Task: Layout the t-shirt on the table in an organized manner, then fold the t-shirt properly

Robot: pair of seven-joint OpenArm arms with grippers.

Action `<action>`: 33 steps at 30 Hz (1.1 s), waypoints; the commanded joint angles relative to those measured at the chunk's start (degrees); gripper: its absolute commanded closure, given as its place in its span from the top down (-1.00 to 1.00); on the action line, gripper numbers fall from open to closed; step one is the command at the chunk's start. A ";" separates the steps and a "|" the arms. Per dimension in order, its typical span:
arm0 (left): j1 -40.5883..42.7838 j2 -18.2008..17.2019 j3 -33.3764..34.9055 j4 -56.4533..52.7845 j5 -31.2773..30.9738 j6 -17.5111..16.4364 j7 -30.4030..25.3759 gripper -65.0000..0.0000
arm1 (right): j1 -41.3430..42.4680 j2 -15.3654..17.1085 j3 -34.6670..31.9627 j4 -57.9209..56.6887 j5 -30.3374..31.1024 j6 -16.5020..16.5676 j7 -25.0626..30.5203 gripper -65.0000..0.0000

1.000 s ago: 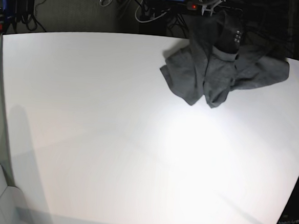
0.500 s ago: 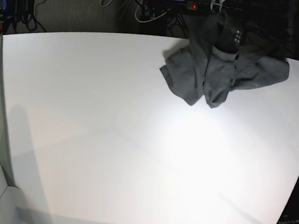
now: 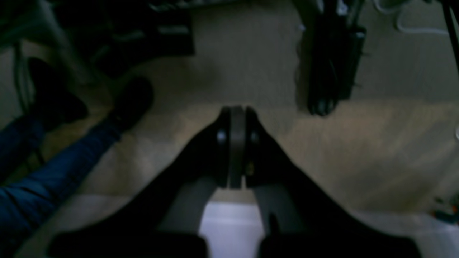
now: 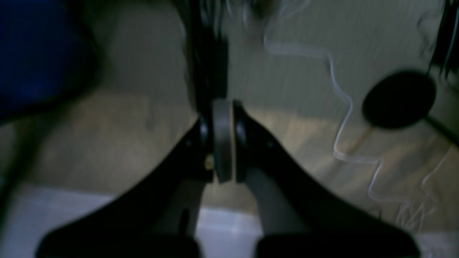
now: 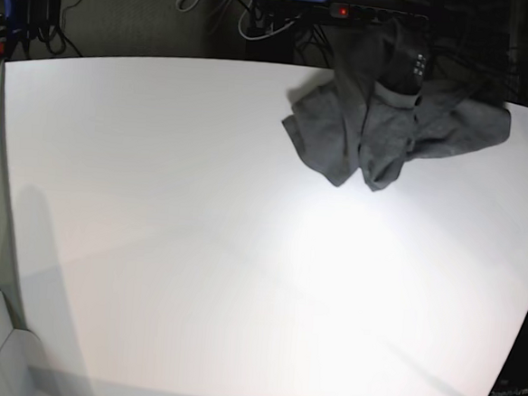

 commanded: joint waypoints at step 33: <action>40.53 -9.82 -12.36 67.33 -19.64 -0.32 -0.91 -0.99 | -17.27 1.76 -1.13 34.75 0.27 0.17 0.55 -1.00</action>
